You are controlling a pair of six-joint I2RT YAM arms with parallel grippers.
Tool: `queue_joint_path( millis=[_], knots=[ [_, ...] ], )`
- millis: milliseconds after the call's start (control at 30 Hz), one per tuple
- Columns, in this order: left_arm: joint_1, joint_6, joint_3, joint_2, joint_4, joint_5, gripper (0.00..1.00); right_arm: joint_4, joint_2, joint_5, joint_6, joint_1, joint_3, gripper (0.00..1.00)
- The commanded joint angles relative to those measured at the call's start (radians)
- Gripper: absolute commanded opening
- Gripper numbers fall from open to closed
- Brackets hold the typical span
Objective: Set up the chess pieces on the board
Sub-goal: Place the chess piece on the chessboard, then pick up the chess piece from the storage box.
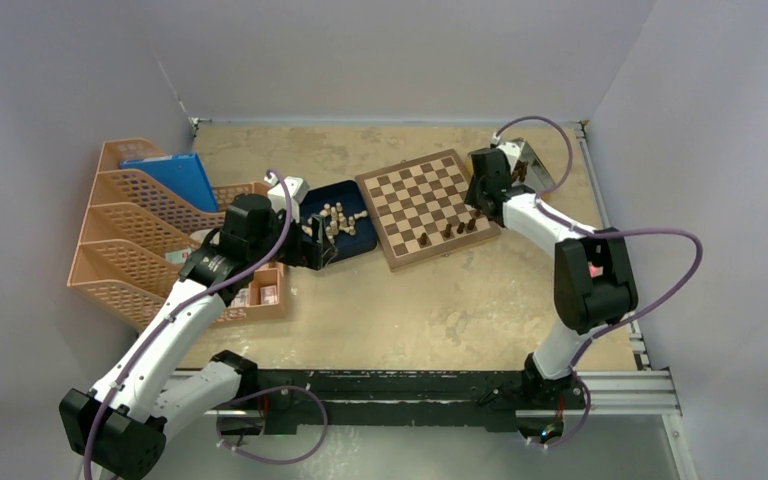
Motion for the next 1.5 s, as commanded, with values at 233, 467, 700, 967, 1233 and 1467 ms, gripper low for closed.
queue_joint_path(
  millis=[233, 467, 700, 967, 1233, 1467],
  knots=[
    [-0.01, 0.0, 0.015, -0.025, 0.03, 0.002, 0.85, 0.068, -0.11, 0.079, -0.044, -0.01, 0.101, 0.43],
    [-0.012, 0.001, 0.013, -0.032, 0.039, 0.019, 0.85, 0.069, -0.029, 0.079, -0.078, -0.089, 0.176, 0.4],
    [-0.015, 0.003, 0.013, -0.031, 0.036, 0.037, 0.85, 0.129, 0.009, 0.02, -0.132, -0.167, 0.213, 0.4],
    [-0.014, 0.003, 0.012, -0.021, 0.042, 0.028, 0.85, 0.137, 0.111, 0.016, -0.174, -0.212, 0.275, 0.37],
    [-0.015, 0.003, 0.013, -0.026, 0.033, -0.025, 0.85, 0.18, 0.252, -0.033, -0.241, -0.222, 0.38, 0.35],
    [-0.015, 0.005, 0.018, -0.003, 0.026, -0.024, 0.85, 0.193, 0.342, -0.15, -0.275, -0.223, 0.447, 0.34]
  ],
)
